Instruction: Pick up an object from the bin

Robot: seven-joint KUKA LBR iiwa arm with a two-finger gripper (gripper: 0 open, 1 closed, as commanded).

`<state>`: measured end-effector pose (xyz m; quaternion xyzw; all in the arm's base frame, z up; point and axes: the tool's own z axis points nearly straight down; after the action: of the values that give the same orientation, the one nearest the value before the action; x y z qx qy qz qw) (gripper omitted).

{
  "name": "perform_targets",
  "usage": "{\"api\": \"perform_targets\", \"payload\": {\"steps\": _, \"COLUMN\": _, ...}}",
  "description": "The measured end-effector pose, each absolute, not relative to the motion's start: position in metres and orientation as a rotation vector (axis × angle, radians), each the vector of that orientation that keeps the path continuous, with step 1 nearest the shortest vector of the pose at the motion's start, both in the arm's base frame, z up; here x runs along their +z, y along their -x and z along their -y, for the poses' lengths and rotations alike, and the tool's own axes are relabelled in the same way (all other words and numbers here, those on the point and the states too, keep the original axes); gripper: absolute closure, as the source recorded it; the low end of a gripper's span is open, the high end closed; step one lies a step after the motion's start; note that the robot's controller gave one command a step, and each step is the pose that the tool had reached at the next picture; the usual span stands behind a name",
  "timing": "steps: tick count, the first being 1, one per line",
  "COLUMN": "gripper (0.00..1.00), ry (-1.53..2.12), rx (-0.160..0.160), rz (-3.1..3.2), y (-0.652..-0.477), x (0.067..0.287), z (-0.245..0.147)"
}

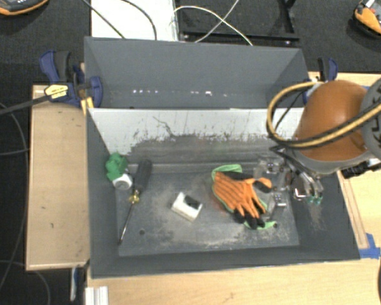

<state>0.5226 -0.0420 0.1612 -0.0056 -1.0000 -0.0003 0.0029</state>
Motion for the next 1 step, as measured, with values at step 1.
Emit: {"api": "perform_targets", "payload": {"steps": 1, "gripper": 0.0, "ry": 0.013, "rx": 0.0, "rz": 3.144, "y": -0.5245, "x": 0.1656, "z": 0.0418}}
